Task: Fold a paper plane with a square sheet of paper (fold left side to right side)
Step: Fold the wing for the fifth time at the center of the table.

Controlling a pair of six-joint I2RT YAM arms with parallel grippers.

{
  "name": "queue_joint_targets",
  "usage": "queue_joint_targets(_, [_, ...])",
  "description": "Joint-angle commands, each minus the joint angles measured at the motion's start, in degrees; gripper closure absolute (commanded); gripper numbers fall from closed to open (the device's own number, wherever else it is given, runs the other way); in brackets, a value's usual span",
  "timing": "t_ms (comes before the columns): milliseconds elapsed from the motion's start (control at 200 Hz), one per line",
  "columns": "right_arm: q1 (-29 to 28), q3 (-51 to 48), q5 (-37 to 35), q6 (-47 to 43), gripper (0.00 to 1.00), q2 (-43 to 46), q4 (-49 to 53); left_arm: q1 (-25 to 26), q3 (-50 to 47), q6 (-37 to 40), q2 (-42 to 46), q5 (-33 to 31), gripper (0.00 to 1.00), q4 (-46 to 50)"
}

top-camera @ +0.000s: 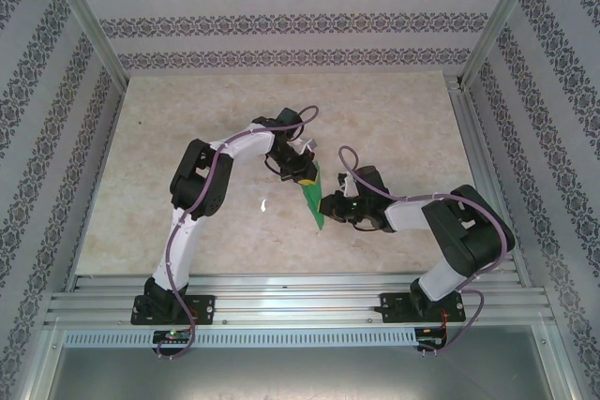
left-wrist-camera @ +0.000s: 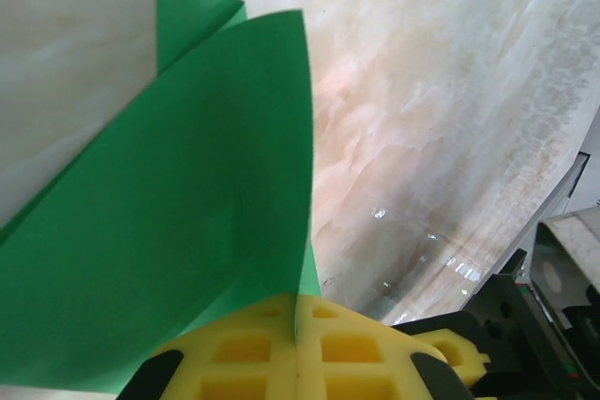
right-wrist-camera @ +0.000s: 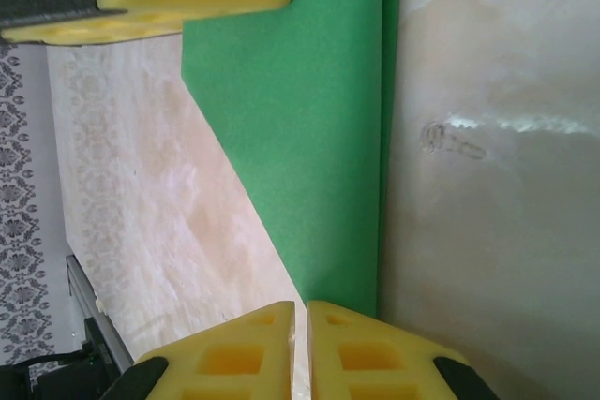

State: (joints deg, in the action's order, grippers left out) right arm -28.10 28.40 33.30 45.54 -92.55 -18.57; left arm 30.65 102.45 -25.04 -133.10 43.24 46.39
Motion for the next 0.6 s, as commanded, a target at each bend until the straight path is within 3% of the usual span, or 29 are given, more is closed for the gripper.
queue_joint_targets(0, [-1.1, 1.0, -0.2, 1.0, 0.88, -1.8, -2.8, -1.3, 1.3, 2.2, -1.4, 0.0, 1.00, 0.7])
queue_joint_targets(170, [-1.1, 0.7, -0.7, 1.4, 0.87, -0.3, -2.9, -1.7, 1.1, 3.2, -2.0, -0.4, 1.00, 0.8])
queue_joint_targets(290, [0.5, 0.6, -3.8, -2.5, 0.78, 6.5, 5.0, -2.1, -0.2, 3.4, -1.6, -0.6, 1.00, 0.1])
queue_joint_targets(455, [0.2, 3.0, -14.5, -12.1, 0.58, 16.4, 24.4, -2.6, -2.3, 2.1, 0.8, 0.7, 1.00, -2.2])
queue_joint_targets(595, [-7.1, 5.7, -26.6, -15.0, 0.47, 17.9, 31.9, -2.7, 0.1, 2.3, 0.5, 2.3, 1.00, -1.0])
